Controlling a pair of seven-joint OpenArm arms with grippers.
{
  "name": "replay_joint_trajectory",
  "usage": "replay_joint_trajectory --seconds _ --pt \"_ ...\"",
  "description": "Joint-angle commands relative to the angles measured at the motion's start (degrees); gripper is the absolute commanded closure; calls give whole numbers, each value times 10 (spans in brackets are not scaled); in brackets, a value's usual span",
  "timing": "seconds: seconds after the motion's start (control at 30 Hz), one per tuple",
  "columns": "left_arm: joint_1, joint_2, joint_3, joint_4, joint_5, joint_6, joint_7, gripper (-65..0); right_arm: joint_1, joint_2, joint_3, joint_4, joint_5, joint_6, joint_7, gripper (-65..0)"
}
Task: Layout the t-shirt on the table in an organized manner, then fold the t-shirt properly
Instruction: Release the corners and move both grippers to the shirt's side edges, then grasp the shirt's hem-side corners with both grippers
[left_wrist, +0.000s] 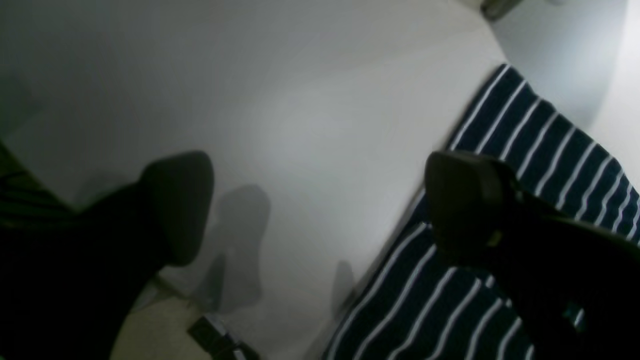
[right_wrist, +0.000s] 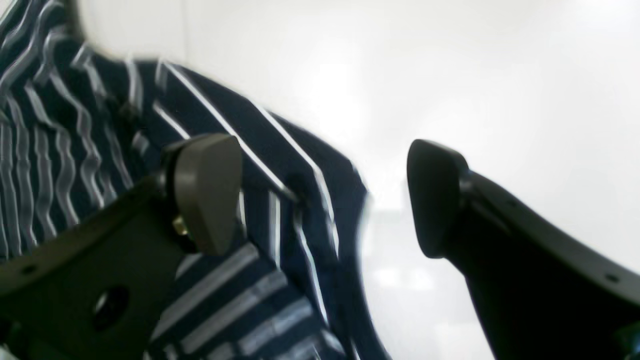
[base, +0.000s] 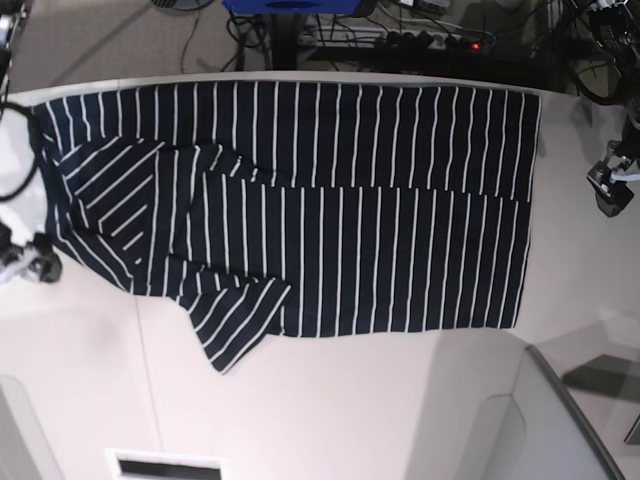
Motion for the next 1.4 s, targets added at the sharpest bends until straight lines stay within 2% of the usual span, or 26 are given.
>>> replay_joint_trajectory --seconds 0.0,0.07,0.13,0.2,0.33,0.47,0.63,1.0,1.07,1.2,1.37 --pt "1 -9 -5 8 -3 1 -11 -650 33 15 -5 -23 5 -3 11 -482" --pt "1 -9 -5 8 -3 1 -11 -650 72 15 -26 -70 5 7 18 -482" --pt "1 -9 -5 8 -3 1 -11 -650 107 15 -56 -117 5 35 36 -482" --pt "1 -11 -5 8 -3 1 -11 -650 143 14 -83 -166 5 49 46 -482" --pt "1 -12 -6 8 -2 1 -11 -650 211 12 -140 -297 5 52 85 -482" --pt "1 -12 -3 8 -2 1 -11 -650 246 9 -208 -378 6 53 125 -482" --pt "0 -12 -1 8 -2 1 -11 -650 252 -9 -243 -397 6 53 143 -482" --pt "0 -11 0 7 -2 1 -11 -650 255 -27 -246 -397 6 53 143 -480" --pt "0 -11 0 7 -2 1 -11 -650 255 -27 -246 -397 6 53 143 -443" --pt "-1 -12 0 -15 -2 1 -11 -650 255 -27 -246 -397 6 53 140 -326" --pt "-3 -12 0 -29 -2 1 -11 -650 256 -27 -245 -397 6 53 138 -300"
